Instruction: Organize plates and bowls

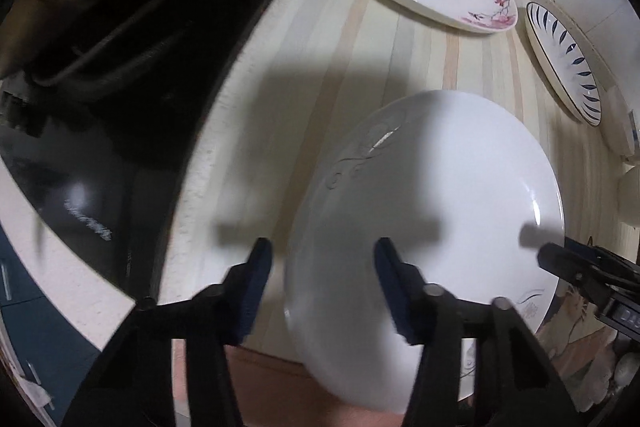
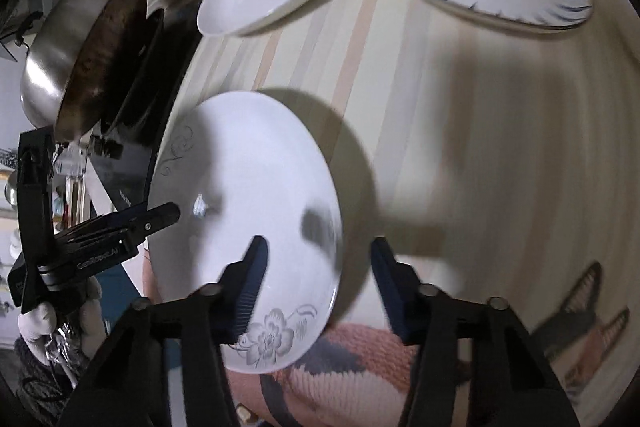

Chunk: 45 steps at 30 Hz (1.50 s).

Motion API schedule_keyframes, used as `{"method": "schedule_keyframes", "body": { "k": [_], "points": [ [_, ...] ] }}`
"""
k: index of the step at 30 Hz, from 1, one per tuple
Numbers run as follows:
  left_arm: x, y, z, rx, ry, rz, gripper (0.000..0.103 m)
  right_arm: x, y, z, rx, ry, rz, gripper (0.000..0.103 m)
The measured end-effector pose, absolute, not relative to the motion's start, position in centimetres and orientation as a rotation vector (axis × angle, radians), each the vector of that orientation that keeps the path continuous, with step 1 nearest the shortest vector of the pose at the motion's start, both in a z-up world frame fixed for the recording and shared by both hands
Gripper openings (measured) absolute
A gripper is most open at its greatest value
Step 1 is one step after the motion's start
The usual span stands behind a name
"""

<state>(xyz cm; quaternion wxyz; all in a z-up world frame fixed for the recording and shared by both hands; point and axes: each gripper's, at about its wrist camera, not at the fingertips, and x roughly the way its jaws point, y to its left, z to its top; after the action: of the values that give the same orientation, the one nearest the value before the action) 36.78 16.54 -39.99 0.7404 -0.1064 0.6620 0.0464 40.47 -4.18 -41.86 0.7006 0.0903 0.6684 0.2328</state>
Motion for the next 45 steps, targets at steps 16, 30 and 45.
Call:
{"method": "schedule_keyframes", "body": {
  "k": [16,30,45],
  "points": [
    [33.1,14.9,-37.4,-0.257,1.432,0.086,0.037,41.0,-5.4,-41.9,0.228,1.508,0.531,0.014],
    [30.8,9.7,-30.9,-0.183,1.381,-0.067,0.037,39.8,-15.1,-36.9,0.304,1.437,0.426,0.014],
    [36.6,3.0,-35.7,-0.085,1.462,-0.146,0.037,38.4,-22.8,-39.1,0.406,1.453,0.309,0.014]
  ]
}}
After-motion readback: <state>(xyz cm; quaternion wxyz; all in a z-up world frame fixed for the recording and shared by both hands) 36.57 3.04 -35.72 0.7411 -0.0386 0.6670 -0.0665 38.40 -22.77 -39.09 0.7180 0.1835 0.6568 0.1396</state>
